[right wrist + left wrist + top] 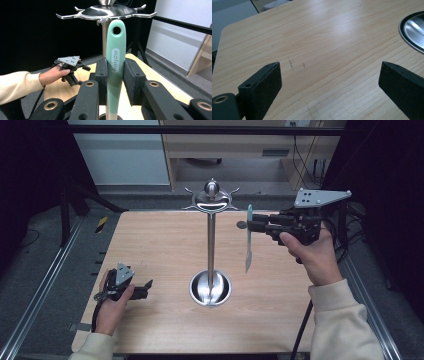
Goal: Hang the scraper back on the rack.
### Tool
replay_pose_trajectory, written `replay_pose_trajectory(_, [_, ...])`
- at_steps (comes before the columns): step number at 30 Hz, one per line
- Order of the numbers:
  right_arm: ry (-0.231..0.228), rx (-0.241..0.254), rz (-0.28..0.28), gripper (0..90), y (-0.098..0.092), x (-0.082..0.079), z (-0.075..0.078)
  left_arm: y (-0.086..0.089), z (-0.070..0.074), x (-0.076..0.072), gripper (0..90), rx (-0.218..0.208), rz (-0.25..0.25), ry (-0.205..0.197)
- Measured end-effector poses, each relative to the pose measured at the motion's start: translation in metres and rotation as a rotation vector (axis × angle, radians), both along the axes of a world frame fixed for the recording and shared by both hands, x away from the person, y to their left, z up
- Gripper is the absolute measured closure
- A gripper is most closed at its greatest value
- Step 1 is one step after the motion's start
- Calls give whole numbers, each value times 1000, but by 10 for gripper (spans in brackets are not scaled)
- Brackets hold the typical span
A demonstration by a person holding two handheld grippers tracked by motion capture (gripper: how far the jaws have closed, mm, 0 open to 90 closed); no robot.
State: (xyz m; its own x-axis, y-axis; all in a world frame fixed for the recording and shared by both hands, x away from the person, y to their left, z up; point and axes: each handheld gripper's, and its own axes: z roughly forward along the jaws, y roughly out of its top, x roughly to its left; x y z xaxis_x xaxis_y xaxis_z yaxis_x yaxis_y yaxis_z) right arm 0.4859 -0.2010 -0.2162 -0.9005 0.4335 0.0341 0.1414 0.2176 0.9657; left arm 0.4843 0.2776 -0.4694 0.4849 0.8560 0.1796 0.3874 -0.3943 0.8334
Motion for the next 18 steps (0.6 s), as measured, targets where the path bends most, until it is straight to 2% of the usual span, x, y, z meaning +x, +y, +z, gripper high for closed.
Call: replay_pose_trajectory(18, [-4,2,31,743,9,-3,4,0,0,0,44,1,0,1])
